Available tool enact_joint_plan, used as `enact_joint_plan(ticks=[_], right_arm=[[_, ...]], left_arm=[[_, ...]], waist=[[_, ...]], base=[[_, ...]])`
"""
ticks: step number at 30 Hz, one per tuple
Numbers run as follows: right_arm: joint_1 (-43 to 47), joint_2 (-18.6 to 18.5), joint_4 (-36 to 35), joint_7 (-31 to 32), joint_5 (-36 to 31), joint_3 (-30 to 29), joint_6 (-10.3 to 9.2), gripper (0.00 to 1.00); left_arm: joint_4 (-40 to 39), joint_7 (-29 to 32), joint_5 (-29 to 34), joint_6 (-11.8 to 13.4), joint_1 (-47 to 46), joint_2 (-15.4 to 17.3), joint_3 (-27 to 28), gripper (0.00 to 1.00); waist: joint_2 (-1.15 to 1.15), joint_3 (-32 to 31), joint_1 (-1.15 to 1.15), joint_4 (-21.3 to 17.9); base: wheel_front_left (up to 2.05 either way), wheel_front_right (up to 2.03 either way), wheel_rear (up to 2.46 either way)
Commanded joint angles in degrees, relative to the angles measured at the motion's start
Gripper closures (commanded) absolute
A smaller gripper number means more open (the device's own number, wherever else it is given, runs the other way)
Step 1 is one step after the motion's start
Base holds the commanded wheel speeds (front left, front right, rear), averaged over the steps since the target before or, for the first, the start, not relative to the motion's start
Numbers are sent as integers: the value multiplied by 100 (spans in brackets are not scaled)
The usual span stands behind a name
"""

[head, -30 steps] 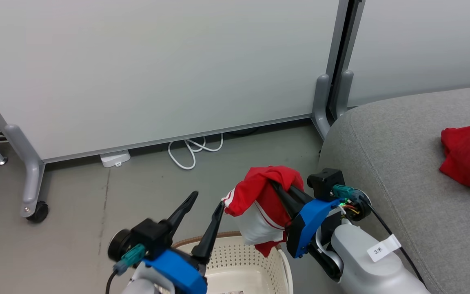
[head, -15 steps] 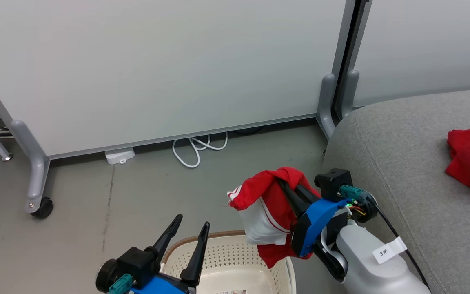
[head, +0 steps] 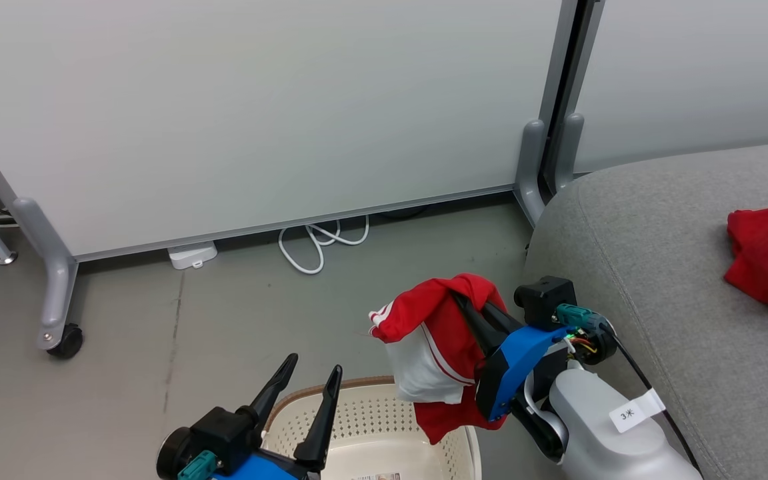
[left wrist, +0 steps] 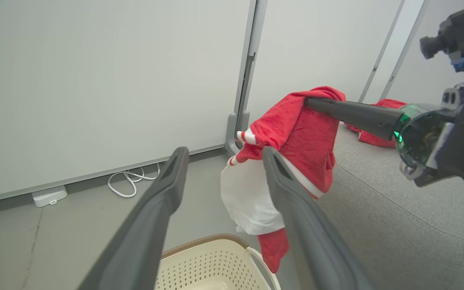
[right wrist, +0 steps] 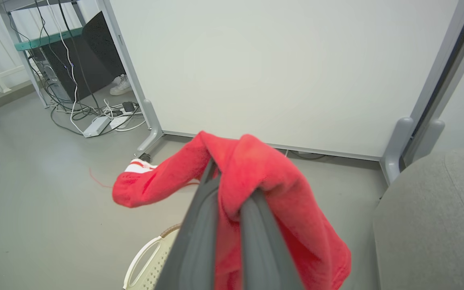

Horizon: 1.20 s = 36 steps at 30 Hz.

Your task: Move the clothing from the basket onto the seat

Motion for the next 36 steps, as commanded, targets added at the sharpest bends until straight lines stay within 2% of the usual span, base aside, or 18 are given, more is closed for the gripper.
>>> enact_joint_plan(ticks=[1,9,14,17,27,33,36], right_arm=[[66,-13,-12,-34,-5,-13,1,100],[33,-13,-25,-34,22,-20,1,100],[-41,-13,-23,-34,-27,-55,2,100],[-76,-13,-25,-34,-58,-83,1,100],[-106,-10,-42,-34,-179,-244,2,100],[-1,-9,-83,-33,-211,-285,1,100],[30,-9,-91,-34,-243,-390,1,100]], left_arm=[[-14,-15,12,-9,14,1,46,0],[-30,-15,-31,-10,-28,9,49,0],[-19,-15,-37,-10,-38,2,101,0],[2,-15,-32,-10,-59,-6,182,0],[65,-15,15,-10,-51,-46,430,0],[61,-15,48,-10,-91,-64,446,0],[69,-15,55,-10,-164,-66,357,0]], waist=[[0,5,0,-28],[0,90,0,-441],[0,170,0,-923],[0,245,0,-1353],[0,425,0,-2303],[0,490,0,-2737],[0,538,0,-2837]], base=[[0,0,0],[0,0,0],[0,0,0],[0,0,0],[0,0,0],[0,0,0],[0,0,0]])
